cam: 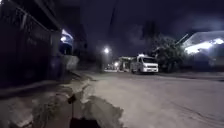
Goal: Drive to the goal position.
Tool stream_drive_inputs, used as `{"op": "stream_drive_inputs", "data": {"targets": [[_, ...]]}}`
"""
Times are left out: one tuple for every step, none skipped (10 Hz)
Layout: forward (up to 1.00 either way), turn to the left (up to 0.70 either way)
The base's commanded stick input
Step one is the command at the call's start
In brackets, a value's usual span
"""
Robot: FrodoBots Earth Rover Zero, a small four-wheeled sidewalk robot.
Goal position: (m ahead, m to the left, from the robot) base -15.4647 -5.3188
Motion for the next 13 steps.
{"op": "stream_drive_inputs", "data": {"targets": [[0.04,0.00],[0.04,-0.06],[0.04,-0.32],[0.04,-0.50],[0.04,-0.50],[0.04,-0.50],[0.04,-0.50],[0.04,-0.50],[0.04,-0.50],[0.04,-0.50],[0.04,-0.50],[0.04,-0.50],[0.04,-0.50]]}}
